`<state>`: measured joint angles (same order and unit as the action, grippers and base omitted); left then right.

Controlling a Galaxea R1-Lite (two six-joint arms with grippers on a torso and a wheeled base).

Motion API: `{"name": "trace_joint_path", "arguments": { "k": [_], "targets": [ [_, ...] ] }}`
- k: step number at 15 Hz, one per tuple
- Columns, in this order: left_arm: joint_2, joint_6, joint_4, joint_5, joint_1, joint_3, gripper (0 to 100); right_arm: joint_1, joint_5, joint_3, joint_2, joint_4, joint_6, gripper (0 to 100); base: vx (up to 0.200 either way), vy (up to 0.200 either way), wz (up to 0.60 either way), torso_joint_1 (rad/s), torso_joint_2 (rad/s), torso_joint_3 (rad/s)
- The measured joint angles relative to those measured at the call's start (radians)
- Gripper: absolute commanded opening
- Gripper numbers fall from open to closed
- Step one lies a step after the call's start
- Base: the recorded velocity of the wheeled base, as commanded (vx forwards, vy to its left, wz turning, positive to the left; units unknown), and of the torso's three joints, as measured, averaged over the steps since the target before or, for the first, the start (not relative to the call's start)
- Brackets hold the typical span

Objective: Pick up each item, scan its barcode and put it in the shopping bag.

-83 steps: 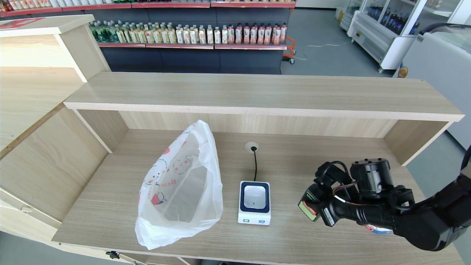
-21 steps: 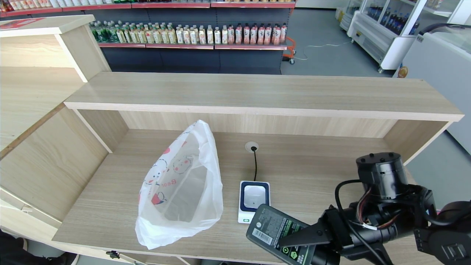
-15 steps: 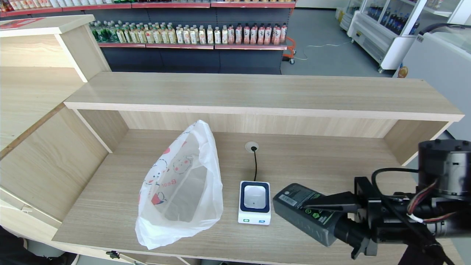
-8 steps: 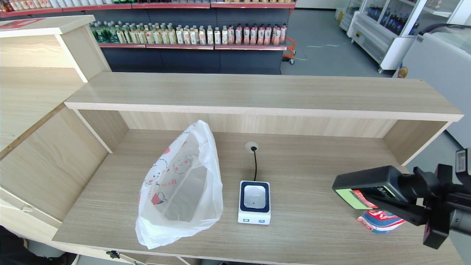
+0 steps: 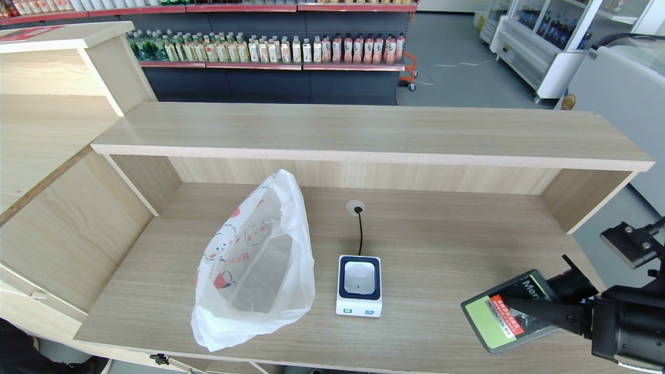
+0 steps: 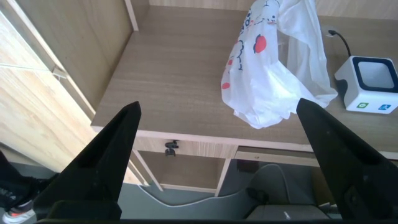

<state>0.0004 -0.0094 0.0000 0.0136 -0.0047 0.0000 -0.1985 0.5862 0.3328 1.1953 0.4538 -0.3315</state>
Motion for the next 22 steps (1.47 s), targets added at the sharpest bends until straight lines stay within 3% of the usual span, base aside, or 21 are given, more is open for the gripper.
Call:
{"name": "trace_joint_path", "arguments": {
  "k": [10,18,22],
  "targets": [
    [0.0,0.0,0.0,0.0,0.0,0.0,100,-0.001,-0.004,-0.004,0.035,-0.002,-0.019,0,0.0,0.0,0.0,0.0,0.0,0.0],
    [0.0,0.001,0.0,0.0,0.0,0.0,100,0.001,-0.015,0.01,0.056,0.004,-0.016,0,0.0,0.2,0.0,0.001,0.0,0.002],
    [0.0,0.002,0.0,0.0,-0.001,0.0,100,0.002,-0.12,0.072,0.162,0.022,0.083,0,0.0,0.05,0.0,0.001,0.0,0.001]
  ]
}}
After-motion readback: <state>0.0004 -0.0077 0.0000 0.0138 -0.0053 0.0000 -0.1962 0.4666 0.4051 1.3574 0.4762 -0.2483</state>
